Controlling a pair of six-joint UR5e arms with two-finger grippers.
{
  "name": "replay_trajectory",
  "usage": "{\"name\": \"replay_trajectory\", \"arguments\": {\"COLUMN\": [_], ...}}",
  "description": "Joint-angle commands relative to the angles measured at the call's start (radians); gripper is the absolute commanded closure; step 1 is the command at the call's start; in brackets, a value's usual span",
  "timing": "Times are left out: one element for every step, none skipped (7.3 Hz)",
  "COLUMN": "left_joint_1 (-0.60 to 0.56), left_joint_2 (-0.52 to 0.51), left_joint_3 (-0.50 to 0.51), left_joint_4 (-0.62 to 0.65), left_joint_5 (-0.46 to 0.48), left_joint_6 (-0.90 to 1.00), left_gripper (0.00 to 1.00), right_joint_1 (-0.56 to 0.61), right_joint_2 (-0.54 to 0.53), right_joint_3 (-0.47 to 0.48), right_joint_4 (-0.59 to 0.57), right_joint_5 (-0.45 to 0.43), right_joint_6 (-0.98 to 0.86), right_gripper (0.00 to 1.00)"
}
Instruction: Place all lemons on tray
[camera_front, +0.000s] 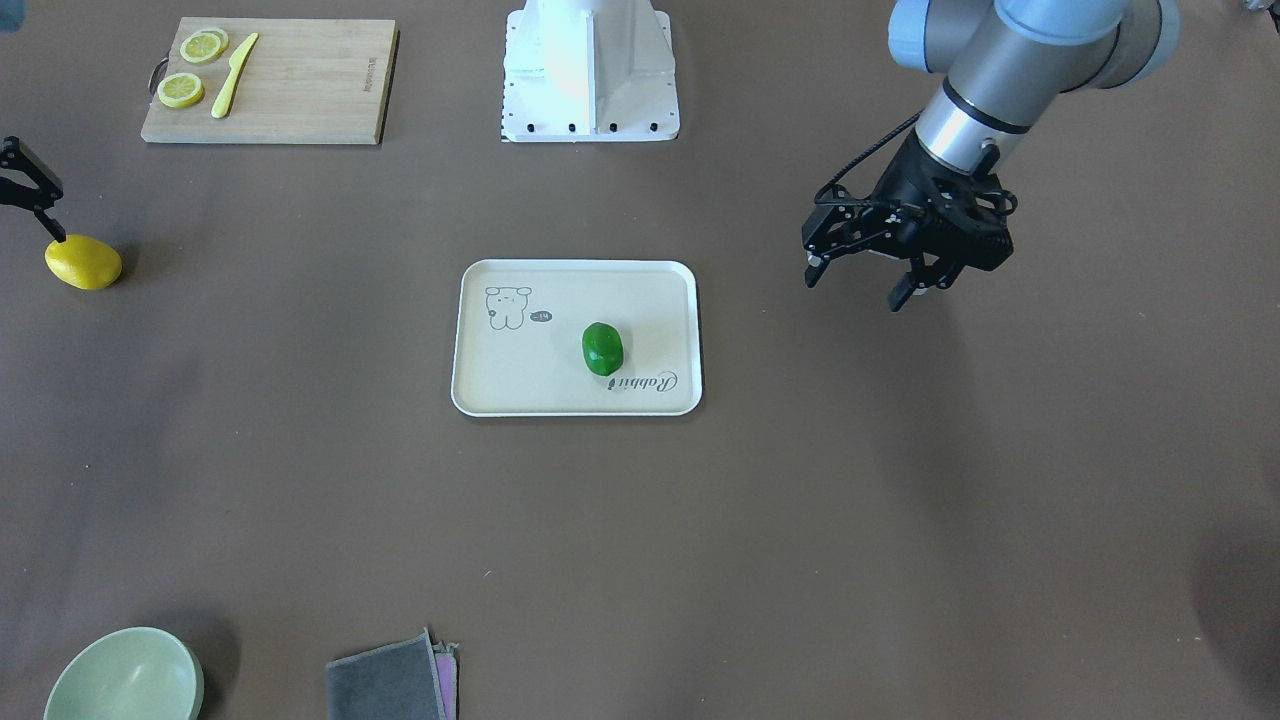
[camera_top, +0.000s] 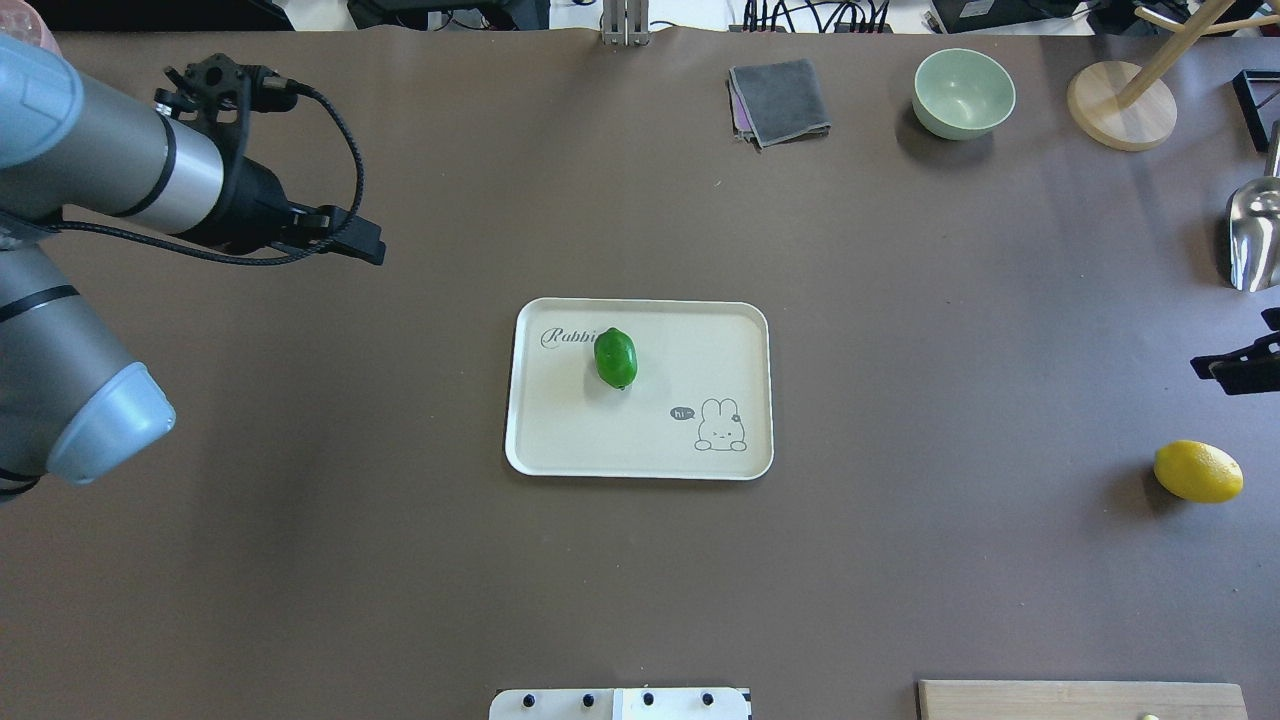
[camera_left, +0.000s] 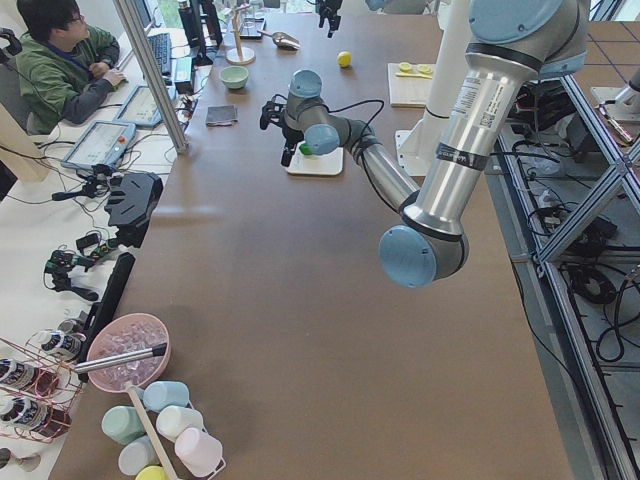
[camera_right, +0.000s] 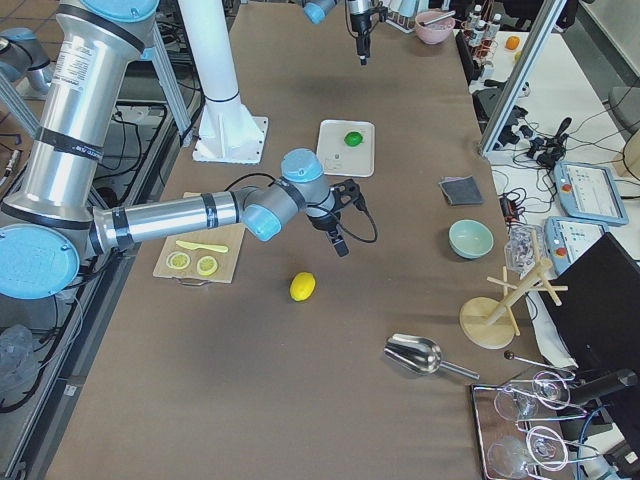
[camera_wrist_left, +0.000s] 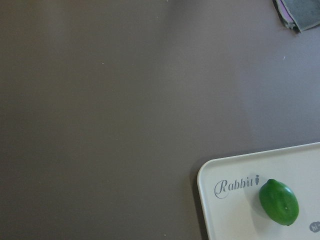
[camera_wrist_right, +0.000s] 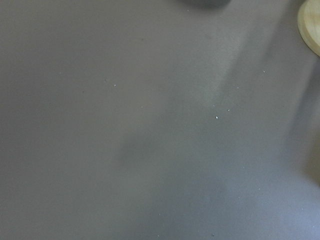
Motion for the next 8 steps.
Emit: {"name": "replay_trajectory", "arguments": {"left_joint_1": [-0.127, -0.170, -0.181, -0.179, -0.179, -0.181, -0.179, -0.181], "left_joint_2": [0.104, 0.152, 0.169, 0.171, 0.171, 0.172, 0.184, 0.186], "left_joint_3": [0.011, 0.011, 0.011, 0.011, 0.011, 0.011, 0.008, 0.008], "left_joint_4": [0.002, 0.000, 0.000, -0.001, -0.001, -0.001, -0.004, -0.007], "left_joint_5": [-0.084, -0.103, -0.103, -0.101, -0.101, -0.101, -0.103, -0.103], "left_joint_6": [0.217, 0.311, 0.333, 0.333, 0.333, 0.333, 0.333, 0.332], "left_gripper": [0.03, 0.03, 0.03, 0.03, 0.03, 0.03, 0.03, 0.03], "right_joint_1": [-0.013, -0.042, -0.094, -0.170, -0.195, -0.218, -0.228, -0.228], "right_joint_2": [-0.060, -0.078, -0.097, -0.094, -0.092, -0.086, -0.083, -0.072], "right_joint_3": [-0.014, -0.032, -0.041, -0.081, -0.092, -0.124, -0.135, -0.143], "right_joint_4": [0.003, 0.002, 0.002, 0.002, 0.002, 0.002, 0.005, 0.003], "right_joint_5": [0.003, 0.003, 0.002, -0.018, -0.027, -0.029, -0.027, -0.029], "right_joint_6": [-0.236, -0.331, -0.390, -0.396, -0.395, -0.395, -0.395, -0.395], "right_gripper": [0.01, 0.00, 0.00, 0.00, 0.00, 0.00, 0.00, 0.00]}}
